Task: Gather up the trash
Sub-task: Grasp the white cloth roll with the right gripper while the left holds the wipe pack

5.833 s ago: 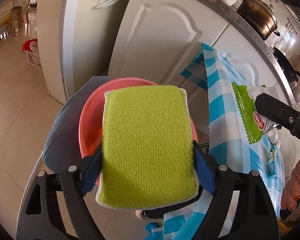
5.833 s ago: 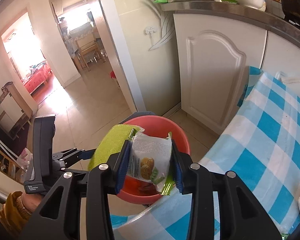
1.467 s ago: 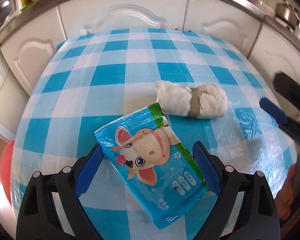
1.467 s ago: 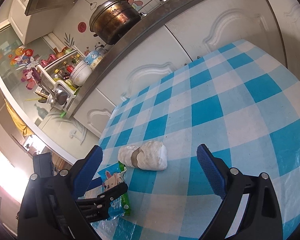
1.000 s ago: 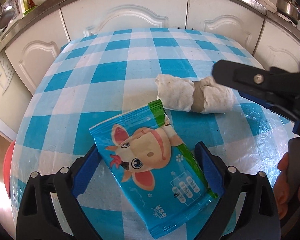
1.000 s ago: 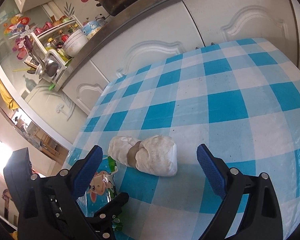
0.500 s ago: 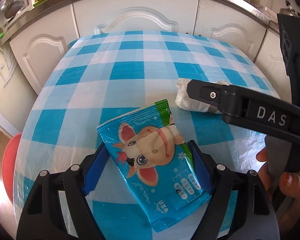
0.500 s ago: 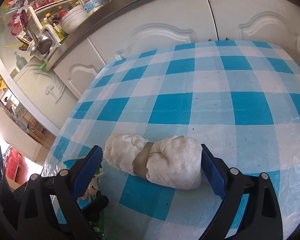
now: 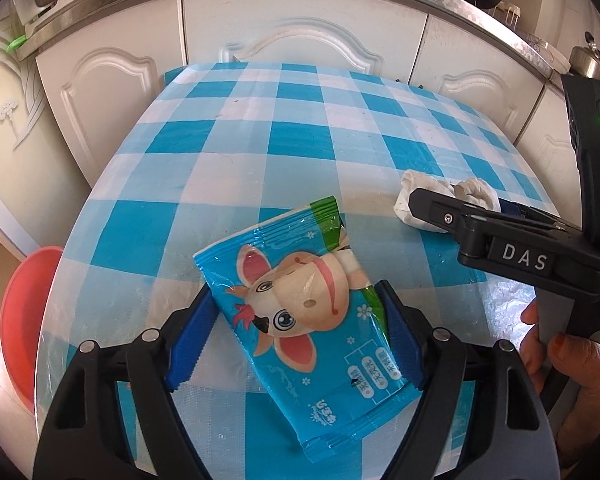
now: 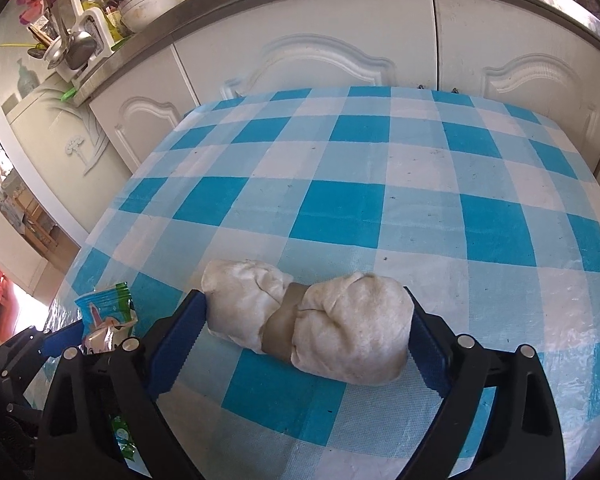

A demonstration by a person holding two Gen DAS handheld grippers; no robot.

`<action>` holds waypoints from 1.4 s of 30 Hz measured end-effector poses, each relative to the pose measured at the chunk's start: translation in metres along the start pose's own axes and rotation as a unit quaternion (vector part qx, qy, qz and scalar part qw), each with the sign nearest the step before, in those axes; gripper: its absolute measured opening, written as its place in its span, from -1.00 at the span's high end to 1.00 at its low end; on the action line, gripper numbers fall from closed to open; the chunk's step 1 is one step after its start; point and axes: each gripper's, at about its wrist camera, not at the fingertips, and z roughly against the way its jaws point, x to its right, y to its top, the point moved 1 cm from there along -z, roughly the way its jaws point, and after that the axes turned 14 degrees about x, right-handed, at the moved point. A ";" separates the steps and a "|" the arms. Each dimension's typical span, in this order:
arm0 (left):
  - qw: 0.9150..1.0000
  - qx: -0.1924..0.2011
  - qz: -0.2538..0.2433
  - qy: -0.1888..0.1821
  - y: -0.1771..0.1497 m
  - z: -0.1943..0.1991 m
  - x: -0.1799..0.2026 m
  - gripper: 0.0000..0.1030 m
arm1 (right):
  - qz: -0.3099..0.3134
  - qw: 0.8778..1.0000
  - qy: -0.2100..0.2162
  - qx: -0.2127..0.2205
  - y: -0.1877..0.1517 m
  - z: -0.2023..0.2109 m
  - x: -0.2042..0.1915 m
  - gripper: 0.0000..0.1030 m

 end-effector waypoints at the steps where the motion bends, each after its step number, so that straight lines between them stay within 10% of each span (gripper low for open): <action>1: 1.000 0.000 0.002 -0.002 0.000 0.001 -0.001 -0.53 | -0.001 1.000 0.000 0.000 0.000 0.000 0.001 -0.69; 42: 0.997 0.032 0.068 -0.020 -0.019 0.045 -0.083 -0.53 | 0.047 0.998 0.036 0.032 -0.003 0.043 -0.071 -0.37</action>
